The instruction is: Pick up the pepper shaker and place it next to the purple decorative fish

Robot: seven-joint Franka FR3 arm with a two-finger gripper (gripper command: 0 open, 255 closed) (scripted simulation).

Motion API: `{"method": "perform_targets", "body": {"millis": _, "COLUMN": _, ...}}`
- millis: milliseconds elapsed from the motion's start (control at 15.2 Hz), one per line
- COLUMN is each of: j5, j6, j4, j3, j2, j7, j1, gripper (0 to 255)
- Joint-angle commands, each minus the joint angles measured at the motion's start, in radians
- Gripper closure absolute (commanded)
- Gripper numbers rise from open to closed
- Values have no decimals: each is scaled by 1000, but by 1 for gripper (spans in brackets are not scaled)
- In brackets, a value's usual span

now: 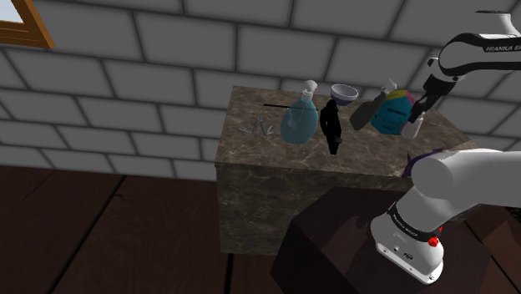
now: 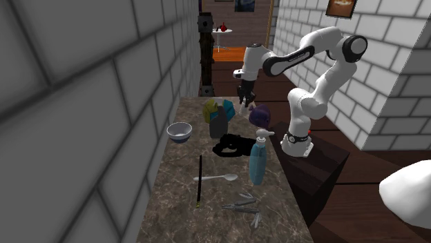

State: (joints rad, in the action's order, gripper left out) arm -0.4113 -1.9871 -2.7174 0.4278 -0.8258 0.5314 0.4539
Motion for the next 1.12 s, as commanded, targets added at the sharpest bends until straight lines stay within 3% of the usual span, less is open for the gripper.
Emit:
{"method": "perform_targets", "body": {"millis": 0, "j5": -8, "j6": -31, "j4": -20, "j3": 8, "j2": 11, "j7": -5, "j1": 1, "gripper": 255}}
{"method": "perform_targets", "body": {"millis": 858, "j5": -74, "j6": -249, "j4": -141, "j3": 73, "j2": 111, "j7": -27, "j1": 18, "gripper": 255}}
{"method": "perform_targets", "body": {"millis": 1056, "j5": -78, "j6": -263, "j4": -146, "j3": 77, "j2": 119, "j7": -28, "j1": 19, "gripper": 255}}
